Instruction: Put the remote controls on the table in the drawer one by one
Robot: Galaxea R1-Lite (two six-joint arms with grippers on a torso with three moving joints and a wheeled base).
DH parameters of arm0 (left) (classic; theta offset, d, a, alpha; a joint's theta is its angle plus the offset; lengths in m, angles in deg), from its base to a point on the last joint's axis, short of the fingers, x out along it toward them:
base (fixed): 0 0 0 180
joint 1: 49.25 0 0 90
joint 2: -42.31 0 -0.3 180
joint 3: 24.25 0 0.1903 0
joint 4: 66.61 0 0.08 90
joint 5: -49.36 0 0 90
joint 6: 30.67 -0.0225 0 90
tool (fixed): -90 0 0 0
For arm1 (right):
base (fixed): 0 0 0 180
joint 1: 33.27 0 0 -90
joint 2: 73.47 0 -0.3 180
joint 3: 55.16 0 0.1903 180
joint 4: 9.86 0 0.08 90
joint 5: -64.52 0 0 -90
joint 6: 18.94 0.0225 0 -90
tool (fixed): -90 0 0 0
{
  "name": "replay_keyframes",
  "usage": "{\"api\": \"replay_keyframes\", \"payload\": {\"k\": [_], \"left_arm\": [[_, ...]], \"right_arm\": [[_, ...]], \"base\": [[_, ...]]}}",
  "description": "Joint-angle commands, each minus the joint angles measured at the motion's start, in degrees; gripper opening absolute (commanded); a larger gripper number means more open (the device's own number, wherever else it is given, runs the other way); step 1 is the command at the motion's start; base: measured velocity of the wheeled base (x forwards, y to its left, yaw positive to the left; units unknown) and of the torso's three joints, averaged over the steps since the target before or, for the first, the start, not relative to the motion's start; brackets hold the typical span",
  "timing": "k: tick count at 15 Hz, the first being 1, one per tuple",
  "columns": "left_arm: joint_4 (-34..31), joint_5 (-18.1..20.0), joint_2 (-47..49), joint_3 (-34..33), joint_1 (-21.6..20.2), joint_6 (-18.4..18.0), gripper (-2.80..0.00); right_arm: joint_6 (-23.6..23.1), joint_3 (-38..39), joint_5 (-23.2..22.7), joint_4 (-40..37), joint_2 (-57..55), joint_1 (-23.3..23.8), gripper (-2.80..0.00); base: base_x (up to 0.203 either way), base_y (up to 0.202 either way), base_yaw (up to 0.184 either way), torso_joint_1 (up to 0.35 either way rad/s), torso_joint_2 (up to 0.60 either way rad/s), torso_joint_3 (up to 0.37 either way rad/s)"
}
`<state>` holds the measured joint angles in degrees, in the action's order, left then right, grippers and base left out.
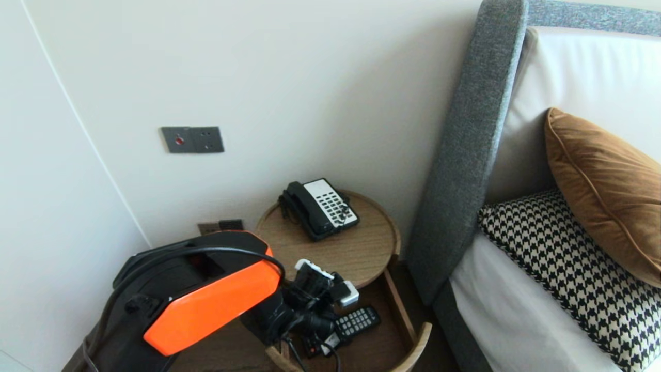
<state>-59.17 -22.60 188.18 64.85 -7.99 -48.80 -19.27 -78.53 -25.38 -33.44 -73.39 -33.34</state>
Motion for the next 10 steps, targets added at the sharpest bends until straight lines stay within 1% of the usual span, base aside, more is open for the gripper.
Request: {"api": "replay_keyframes", "payload": {"k": [1,7,10], "left_arm": [[-0.2,0.2,0.3,1.1,0.0,-0.4,-2.8],[-0.4,0.5,0.6,2.3,0.9,-0.4,-2.8],[-2.2,0.5,0.6,2.6,1.3,-0.3,-2.8]], "right_arm": [[0.0,0.0,0.0,0.0,0.0,0.0,-2.8],[0.0,0.0,0.0,0.0,0.0,0.0,-2.8],[0.0,0.0,0.0,0.0,0.0,0.1,-2.8]], "base": [[0.0,0.0,0.0,0.0,0.0,0.0],[0.0,0.0,0.0,0.0,0.0,0.0],[0.0,0.0,0.0,0.0,0.0,0.0]]}}
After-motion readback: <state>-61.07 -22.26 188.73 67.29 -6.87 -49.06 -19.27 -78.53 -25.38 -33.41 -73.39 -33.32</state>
